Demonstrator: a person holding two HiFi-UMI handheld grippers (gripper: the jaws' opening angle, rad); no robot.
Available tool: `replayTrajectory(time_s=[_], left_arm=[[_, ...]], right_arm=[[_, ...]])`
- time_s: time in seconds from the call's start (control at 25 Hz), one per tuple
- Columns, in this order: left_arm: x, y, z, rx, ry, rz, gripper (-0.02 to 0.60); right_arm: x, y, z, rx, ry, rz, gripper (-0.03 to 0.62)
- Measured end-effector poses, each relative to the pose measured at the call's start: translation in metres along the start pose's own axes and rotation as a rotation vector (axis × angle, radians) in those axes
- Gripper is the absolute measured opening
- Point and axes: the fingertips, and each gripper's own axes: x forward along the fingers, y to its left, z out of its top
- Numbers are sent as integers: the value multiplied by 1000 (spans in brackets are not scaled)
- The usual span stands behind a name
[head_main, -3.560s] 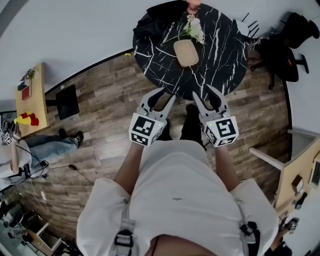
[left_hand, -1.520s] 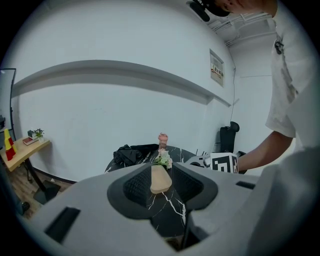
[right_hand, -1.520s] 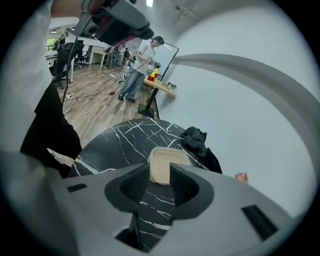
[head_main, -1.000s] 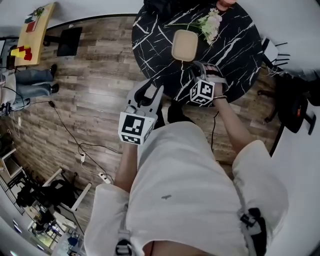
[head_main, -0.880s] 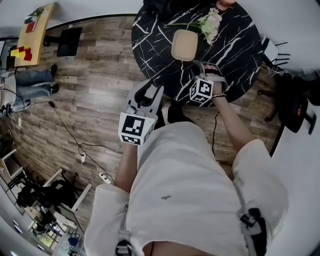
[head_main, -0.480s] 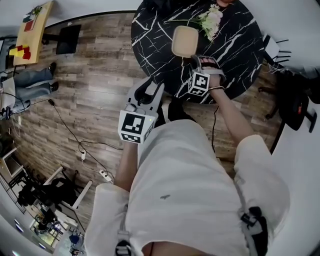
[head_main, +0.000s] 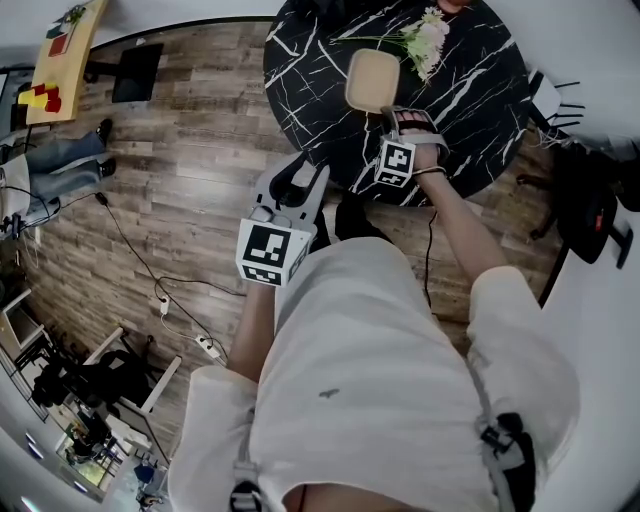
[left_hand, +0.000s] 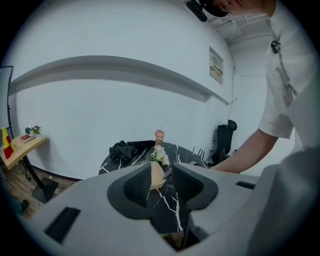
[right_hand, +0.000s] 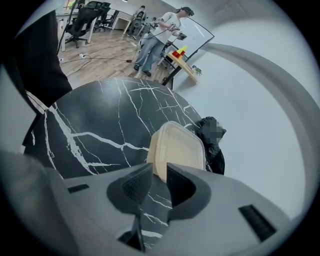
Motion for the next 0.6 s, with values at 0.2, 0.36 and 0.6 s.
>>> replayTrajectory(time_s=[0.2, 0.36, 0.6], left_arm=[[0, 0, 1, 0, -2, 2, 117], [0, -2, -1, 1, -2, 5, 117], [0, -4, 2, 6, -11, 9, 117]], right_arm=[[4, 1, -1, -35, 11, -12, 78], [5, 1, -1, -46, 9, -21, 69], [5, 1, -2, -56, 10, -32, 66]])
